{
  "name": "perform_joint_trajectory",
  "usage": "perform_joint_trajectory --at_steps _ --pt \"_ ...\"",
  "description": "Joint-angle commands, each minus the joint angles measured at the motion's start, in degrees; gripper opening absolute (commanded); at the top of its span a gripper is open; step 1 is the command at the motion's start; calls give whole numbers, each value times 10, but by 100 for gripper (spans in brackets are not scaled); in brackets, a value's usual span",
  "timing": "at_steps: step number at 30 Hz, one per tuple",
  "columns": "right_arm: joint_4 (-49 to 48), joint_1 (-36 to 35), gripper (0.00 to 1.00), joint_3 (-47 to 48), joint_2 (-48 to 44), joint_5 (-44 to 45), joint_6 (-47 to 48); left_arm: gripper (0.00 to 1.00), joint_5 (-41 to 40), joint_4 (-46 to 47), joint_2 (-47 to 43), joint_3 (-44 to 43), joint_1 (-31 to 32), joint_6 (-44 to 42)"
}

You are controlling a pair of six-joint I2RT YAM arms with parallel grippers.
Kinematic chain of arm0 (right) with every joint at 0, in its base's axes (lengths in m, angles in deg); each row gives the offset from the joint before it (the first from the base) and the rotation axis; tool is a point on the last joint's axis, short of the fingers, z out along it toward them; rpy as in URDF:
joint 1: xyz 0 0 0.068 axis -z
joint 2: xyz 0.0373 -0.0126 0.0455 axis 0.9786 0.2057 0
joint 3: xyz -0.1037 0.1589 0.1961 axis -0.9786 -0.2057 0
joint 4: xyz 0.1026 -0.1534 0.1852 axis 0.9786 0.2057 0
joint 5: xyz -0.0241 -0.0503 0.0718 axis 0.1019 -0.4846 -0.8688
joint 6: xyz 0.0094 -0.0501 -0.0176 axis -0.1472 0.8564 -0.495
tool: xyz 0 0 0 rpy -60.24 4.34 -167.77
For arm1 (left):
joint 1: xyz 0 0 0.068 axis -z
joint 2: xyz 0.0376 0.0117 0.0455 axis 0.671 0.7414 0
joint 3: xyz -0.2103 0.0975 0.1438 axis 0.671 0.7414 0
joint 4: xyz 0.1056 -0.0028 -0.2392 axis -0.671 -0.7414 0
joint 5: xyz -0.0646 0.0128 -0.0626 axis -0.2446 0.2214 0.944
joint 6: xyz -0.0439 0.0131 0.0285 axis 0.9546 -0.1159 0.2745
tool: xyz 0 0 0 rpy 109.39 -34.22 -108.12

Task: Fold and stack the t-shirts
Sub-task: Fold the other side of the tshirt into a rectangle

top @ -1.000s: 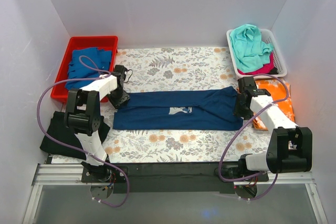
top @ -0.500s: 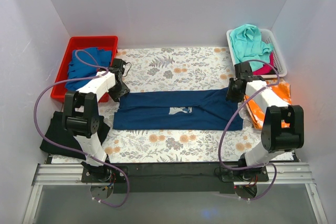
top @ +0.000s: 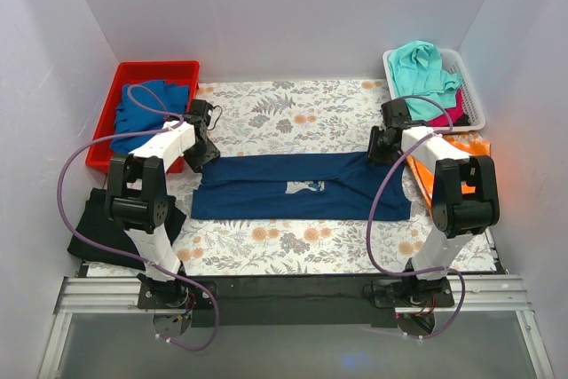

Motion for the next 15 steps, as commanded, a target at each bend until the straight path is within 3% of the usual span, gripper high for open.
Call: perform_joint_trajectory --at_steps 1,12,14,15 --pt "-15 -2 40 29 17 -25 3 43 2 4 -26 3 -2 -5" --pt "1 -16 34 23 27 -36 -4 43 -7 2 -19 2 -2 -12" --pt "2 -21 29 13 20 -36 -5 43 -8 3 -19 3 -2 -13" --pt "7 -23 18 9 13 -32 -8 43 -8 3 -19 3 -2 -13"
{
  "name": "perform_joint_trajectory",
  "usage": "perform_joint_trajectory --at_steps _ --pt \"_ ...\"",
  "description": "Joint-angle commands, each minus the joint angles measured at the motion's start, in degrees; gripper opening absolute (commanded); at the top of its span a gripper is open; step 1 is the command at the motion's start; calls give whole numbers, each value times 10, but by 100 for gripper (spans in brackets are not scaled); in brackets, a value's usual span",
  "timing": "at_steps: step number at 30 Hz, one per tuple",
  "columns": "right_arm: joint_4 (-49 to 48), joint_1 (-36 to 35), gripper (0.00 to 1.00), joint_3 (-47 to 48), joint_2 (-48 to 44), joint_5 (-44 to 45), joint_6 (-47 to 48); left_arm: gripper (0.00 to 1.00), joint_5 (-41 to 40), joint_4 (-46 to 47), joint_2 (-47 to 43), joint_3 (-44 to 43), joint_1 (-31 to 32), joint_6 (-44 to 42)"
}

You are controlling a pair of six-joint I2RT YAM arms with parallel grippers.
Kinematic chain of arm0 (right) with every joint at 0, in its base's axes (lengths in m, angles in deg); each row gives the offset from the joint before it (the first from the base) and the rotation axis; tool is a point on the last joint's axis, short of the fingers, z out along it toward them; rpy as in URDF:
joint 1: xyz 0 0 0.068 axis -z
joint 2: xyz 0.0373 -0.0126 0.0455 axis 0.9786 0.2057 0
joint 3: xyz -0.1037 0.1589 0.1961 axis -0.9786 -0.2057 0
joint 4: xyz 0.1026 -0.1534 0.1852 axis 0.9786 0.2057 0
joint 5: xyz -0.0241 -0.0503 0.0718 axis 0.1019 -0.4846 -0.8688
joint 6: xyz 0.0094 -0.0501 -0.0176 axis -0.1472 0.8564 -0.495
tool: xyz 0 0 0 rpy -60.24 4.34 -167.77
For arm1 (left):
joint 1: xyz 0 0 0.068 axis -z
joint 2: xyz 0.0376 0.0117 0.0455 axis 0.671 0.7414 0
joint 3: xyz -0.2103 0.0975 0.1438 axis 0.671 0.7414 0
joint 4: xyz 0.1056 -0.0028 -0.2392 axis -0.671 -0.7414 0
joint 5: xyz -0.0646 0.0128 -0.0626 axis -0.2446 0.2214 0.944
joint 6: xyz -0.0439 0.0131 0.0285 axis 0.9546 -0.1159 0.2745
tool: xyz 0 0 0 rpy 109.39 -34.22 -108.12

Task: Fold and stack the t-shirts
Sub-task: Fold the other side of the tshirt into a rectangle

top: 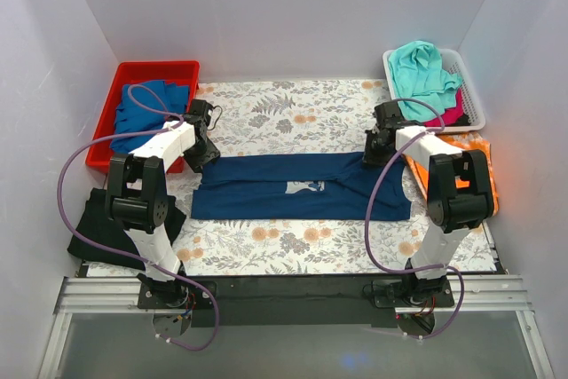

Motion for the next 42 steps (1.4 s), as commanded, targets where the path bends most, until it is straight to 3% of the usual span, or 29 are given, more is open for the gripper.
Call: perform_joint_trajectory --at_steps 1,3,17,25,28,29,32,37,42 --pt "12 -13 11 -6 -26 -4 -9 43 -11 3 -19 3 -2 -5" --pt "20 -18 1 -11 -39 0 -11 43 -11 4 -18 3 -2 -6" --pt "119 -75 1 -93 -192 8 -24 43 -5 13 -8 5 -2 -9" --pt "141 -96 1 -172 -262 -53 3 43 -2 18 6 -5 -1 -14" --pt "142 -105 14 -195 -280 -92 25 42 -2 18 15 -12 -1 -17" --pt "142 -106 33 -198 -286 -109 29 43 -2 18 17 -14 -1 -17" --pt "140 -107 53 -200 -313 -134 47 42 -4 19 23 -19 -2 -20" --pt "141 -107 57 -177 -323 -69 47 42 -5 21 28 -25 -1 -23" --pt "141 -104 57 -146 -278 62 4 42 -4 33 18 -27 -1 -30"
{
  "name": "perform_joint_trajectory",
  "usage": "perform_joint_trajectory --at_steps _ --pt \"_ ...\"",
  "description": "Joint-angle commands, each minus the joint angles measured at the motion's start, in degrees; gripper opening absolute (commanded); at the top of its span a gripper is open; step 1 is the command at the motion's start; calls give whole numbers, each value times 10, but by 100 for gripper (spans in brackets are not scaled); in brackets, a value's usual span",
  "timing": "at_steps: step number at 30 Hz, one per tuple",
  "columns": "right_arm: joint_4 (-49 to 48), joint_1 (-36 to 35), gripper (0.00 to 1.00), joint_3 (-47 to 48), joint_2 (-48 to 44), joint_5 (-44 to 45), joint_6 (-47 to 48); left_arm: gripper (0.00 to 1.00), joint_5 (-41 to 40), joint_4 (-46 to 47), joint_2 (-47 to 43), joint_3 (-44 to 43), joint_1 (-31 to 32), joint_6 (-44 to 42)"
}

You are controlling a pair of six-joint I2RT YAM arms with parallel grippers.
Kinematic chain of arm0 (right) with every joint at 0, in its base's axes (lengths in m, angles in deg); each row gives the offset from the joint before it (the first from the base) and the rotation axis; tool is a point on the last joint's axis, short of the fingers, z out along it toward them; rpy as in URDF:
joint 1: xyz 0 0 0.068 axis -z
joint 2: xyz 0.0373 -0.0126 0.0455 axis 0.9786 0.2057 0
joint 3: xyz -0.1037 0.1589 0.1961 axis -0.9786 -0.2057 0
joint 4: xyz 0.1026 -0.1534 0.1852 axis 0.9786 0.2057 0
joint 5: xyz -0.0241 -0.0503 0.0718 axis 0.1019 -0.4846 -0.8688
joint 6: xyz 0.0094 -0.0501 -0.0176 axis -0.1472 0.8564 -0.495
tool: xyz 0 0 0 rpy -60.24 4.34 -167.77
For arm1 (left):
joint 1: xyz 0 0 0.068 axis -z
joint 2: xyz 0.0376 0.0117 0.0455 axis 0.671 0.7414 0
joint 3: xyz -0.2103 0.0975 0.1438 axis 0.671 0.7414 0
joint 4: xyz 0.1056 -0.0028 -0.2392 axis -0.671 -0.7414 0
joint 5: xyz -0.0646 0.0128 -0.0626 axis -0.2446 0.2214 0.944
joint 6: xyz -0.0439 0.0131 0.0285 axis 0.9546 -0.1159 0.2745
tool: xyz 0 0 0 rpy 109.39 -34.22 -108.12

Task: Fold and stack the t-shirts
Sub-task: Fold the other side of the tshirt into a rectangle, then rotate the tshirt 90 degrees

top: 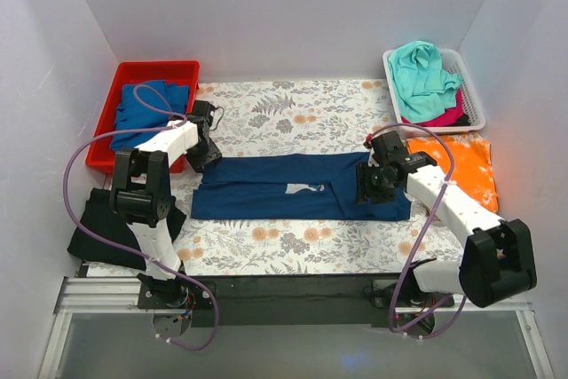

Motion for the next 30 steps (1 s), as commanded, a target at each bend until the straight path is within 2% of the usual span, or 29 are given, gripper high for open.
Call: perform_joint_trajectory --at_steps 1,7,12,18,25,30 --pt "5 5 55 45 36 100 -27 42 -2 19 -22 -21 -1 -14" --pt "2 27 52 83 128 139 -67 42 33 40 -14 -23 -1 -38" --pt "-5 40 50 154 241 189 -70 42 33 47 -22 -19 -1 -36" --pt "-6 43 45 249 391 206 -54 42 21 49 -50 -18 -1 -52" --pt "-3 45 45 459 542 200 -37 43 63 53 -83 -5 -1 -74" --pt "3 45 45 719 680 115 0 42 133 67 -81 -5 -1 -113"
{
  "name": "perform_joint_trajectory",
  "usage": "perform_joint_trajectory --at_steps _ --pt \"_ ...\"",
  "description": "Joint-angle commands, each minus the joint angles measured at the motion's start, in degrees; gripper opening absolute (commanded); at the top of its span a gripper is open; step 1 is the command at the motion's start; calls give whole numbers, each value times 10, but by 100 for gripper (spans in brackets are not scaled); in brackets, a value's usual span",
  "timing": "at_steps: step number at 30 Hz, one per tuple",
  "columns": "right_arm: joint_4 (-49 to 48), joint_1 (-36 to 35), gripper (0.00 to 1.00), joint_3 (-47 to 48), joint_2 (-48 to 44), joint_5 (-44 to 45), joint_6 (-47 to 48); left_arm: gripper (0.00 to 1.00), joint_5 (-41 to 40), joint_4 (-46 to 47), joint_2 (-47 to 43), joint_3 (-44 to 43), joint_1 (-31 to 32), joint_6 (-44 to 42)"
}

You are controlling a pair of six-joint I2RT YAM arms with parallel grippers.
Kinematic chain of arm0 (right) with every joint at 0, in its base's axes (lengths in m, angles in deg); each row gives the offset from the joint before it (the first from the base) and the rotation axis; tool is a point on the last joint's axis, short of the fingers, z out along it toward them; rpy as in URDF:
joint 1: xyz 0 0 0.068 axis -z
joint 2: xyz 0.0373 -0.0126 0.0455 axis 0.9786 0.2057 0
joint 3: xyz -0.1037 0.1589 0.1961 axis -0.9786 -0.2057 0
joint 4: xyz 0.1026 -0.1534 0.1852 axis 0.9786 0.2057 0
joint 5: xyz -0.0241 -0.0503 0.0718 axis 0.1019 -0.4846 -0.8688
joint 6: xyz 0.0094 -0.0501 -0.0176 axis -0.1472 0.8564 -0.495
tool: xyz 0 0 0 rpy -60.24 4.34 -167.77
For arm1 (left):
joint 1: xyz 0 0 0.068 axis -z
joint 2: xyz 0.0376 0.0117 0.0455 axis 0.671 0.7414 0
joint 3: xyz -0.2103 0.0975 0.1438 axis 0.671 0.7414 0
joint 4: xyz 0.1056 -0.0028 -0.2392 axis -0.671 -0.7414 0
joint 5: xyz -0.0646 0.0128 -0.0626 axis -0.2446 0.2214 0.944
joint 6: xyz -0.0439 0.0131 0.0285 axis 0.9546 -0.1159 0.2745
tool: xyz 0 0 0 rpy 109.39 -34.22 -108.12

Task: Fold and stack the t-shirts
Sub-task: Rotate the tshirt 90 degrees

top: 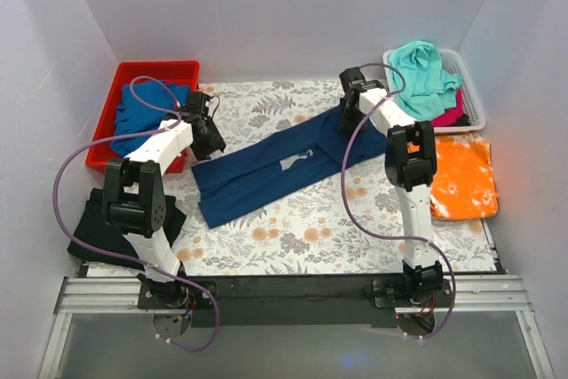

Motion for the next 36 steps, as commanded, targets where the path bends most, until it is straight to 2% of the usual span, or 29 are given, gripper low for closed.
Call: perform_joint_trajectory --at_steps 1,2,5,8,9,11,14,19,23,26,32,36 --pt "-46 1 46 126 107 -71 30 42 83 14 -22 -4 -1 -42" --pt "-52 1 47 197 124 -110 39 42 101 16 -20 -5 -1 -49" --pt "-98 2 48 253 157 -189 81 42 143 26 -12 -13 -1 -70" --pt "-172 2 49 191 93 -185 88 42 157 35 -14 -24 -1 -81" --pt "-200 1 49 124 66 -184 89 42 158 44 -16 -25 -1 -82" --pt "-282 -5 50 54 -25 -173 96 42 164 53 -16 -27 -1 -84" --pt "-331 -23 52 -39 -118 -158 114 43 173 63 -7 -34 -1 -82" --pt "-322 -71 53 -115 -199 -166 124 42 173 72 4 -32 -1 -68" --pt "-310 -137 53 -176 -229 -204 112 42 165 76 8 -31 -1 -57" --pt "-307 -197 52 -211 -241 -198 125 42 144 75 8 -34 -1 -50" --pt "-281 -296 52 -200 -207 -203 139 42 91 40 21 -57 -7 -13" --pt "-257 -331 52 -170 -172 -211 133 42 106 7 39 -68 -25 11"
